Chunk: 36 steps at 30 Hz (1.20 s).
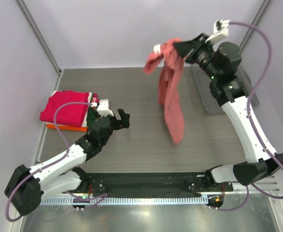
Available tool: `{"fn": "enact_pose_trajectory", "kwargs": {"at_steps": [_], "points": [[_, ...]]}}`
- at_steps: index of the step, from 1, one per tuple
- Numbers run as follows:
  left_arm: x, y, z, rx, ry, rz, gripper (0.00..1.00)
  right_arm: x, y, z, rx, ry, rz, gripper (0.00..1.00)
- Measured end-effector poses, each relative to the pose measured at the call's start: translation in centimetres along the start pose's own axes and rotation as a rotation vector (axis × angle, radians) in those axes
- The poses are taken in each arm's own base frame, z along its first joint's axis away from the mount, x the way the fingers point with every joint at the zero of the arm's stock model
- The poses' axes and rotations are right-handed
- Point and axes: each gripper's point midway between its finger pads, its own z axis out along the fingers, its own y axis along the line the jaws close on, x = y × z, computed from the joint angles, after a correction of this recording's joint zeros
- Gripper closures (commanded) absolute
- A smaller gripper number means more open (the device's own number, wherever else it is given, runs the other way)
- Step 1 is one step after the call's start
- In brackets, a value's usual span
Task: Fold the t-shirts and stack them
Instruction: Move the tshirt to the center of the board, then flatten the tshirt out
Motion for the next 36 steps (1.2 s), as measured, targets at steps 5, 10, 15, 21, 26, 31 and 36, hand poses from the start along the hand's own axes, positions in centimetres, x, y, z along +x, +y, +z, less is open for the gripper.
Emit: {"fn": "enact_pose_trajectory", "kwargs": {"at_steps": [5,10,15,21,26,31,36], "points": [[-1.5,0.3,-1.2,0.007,-0.06,-0.012,0.01,11.2,-4.3,-1.0,0.033,0.297,0.113,0.98],[-0.4,-0.9,-0.9,0.076,-0.018,0.011,0.01,19.9,-8.6,-5.7,0.136,0.495,0.207,0.69],[2.0,-1.4,-0.2,0.113,0.064,0.042,0.01,25.2,-11.1,-9.5,0.177,0.608,0.232,0.13],[4.3,-3.0,0.6,0.184,0.165,0.063,0.04,30.2,-15.6,-13.7,0.321,0.705,0.195,0.41],[5.8,-5.2,1.5,0.262,0.248,0.068,0.07,32.4,-18.8,-16.9,0.452,0.738,0.154,0.4],[8.1,-8.7,1.2,0.362,0.33,0.099,0.09,32.9,-20.8,-19.1,0.547,0.734,0.101,0.36],[9.3,-12.4,2.7,0.39,0.395,0.08,0.24,30.3,-21.8,-20.6,0.628,0.614,0.029,0.4]]}}
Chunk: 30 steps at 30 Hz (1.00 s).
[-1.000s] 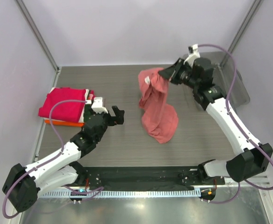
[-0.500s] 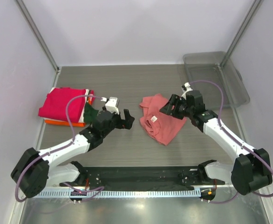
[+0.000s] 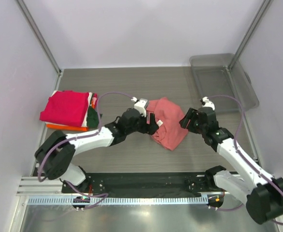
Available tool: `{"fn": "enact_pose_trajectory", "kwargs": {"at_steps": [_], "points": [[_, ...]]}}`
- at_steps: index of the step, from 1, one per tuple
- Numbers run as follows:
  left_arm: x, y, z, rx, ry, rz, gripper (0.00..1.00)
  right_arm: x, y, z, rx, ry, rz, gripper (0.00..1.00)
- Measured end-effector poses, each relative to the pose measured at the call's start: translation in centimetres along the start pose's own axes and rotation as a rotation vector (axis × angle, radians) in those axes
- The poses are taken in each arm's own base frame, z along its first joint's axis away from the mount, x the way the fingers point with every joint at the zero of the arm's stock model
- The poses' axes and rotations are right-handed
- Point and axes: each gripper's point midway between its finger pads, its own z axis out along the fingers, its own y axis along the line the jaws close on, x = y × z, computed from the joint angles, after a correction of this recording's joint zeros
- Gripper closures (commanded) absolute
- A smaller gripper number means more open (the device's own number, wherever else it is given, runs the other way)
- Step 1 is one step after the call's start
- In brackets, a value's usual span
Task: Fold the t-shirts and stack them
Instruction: Flatten the tshirt out
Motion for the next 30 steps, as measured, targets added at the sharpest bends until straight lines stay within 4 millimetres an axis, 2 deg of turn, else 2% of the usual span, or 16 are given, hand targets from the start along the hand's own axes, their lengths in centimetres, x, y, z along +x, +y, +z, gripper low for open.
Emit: {"fn": "enact_pose_trajectory", "kwargs": {"at_steps": [3,7,8,9,12,14,15,16,20,22,25,27,28,30], "points": [[-0.1,-0.1,2.0,-0.018,0.029,-0.039,0.31,-2.3,-0.2,-2.1,0.008,-0.125,0.01,0.42],[0.8,0.3,4.5,-0.063,0.101,-0.089,0.34,-4.6,-0.3,-4.7,0.003,-0.258,0.03,0.42],[1.0,0.4,5.0,-0.07,0.115,-0.097,0.39,-4.9,-0.4,-5.1,0.007,-0.277,0.033,0.42],[1.4,0.4,5.4,-0.075,0.133,-0.109,0.52,-5.0,-0.6,-5.4,0.013,-0.289,0.036,0.42],[2.5,0.6,6.0,-0.091,0.181,-0.129,0.58,-4.9,-1.2,-5.7,0.04,-0.292,0.036,0.42],[3.0,0.9,6.2,-0.113,0.212,-0.142,0.7,-4.6,-1.6,-5.6,0.056,-0.281,0.034,0.43],[3.0,1.1,6.2,-0.122,0.221,-0.147,0.88,-4.4,-1.7,-5.5,0.063,-0.273,0.032,0.43],[3.1,1.2,6.3,-0.129,0.229,-0.156,0.98,-4.2,-1.8,-5.4,0.069,-0.265,0.031,0.44],[3.3,2.4,5.9,-0.166,0.251,-0.176,1.0,-3.7,-2.1,-5.0,0.084,-0.242,0.027,0.45],[2.8,3.3,5.0,-0.196,0.248,-0.185,1.0,-3.2,-2.3,-4.5,0.093,-0.217,0.022,0.45],[0.1,5.0,2.1,-0.237,0.205,-0.226,1.0,-2.2,-2.5,-3.3,0.109,-0.162,0.01,0.46],[-3.4,6.5,-0.6,-0.26,0.132,-0.285,1.0,-1.5,-2.7,-2.6,0.119,-0.124,0.005,0.46],[-5.7,7.6,-2.3,-0.274,0.075,-0.323,1.0,-1.2,-2.8,-2.4,0.12,-0.11,0.004,0.46],[-10.6,10.3,-6.8,-0.335,-0.057,-0.39,1.0,-1.1,-2.5,-2.3,0.106,-0.102,0.004,0.46]]}}
